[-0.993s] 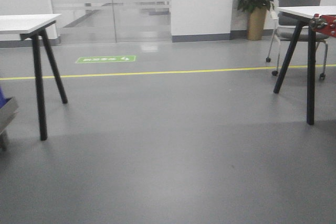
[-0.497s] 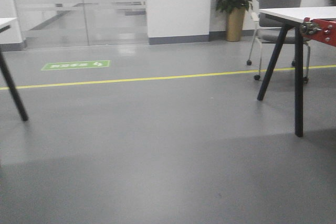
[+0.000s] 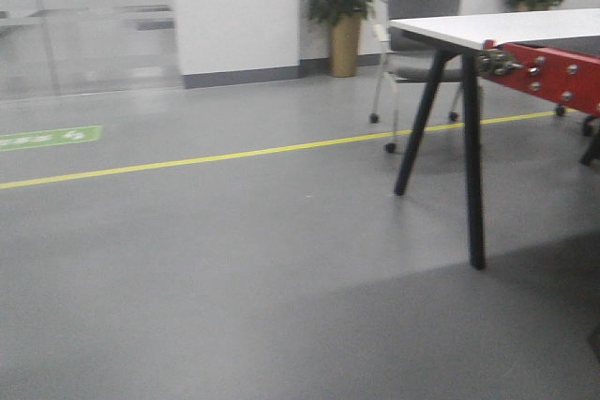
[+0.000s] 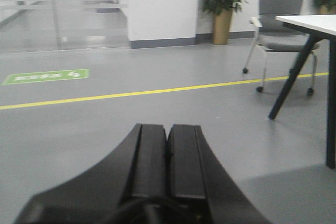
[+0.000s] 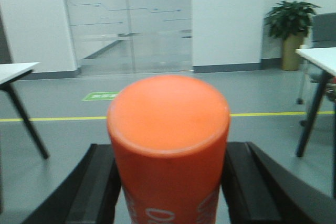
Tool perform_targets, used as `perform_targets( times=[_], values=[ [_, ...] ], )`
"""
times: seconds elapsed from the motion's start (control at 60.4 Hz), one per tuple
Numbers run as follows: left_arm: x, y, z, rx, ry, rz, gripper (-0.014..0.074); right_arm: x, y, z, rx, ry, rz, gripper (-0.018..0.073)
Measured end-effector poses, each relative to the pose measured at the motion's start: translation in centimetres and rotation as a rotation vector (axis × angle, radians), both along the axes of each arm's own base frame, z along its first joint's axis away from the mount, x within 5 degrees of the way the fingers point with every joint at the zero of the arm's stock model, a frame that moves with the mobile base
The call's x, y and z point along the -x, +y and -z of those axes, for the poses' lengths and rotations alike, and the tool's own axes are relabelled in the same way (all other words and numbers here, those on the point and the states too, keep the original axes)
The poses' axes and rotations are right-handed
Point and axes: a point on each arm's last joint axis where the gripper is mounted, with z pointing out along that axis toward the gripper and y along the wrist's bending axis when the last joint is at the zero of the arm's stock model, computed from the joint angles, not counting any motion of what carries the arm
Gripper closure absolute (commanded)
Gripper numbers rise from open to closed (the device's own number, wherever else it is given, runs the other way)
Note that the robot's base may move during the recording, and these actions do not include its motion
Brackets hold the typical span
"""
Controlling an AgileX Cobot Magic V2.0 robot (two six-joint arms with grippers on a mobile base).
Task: Grab orange capacitor from left shelf to right conveyor
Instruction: 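Drive the base to the red conveyor table holding the cylinder in the right gripper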
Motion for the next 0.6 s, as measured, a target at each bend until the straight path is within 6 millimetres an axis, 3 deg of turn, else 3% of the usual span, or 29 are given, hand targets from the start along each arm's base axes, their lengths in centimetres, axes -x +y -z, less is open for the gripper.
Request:
perform_targets(
  times=[0.596],
  values=[
    [0.0, 0.0, 0.0, 0.0, 0.0, 0.0, 0.0701, 0.0, 0.0, 0.0, 0.0, 0.0, 0.0, 0.0505]
  ],
)
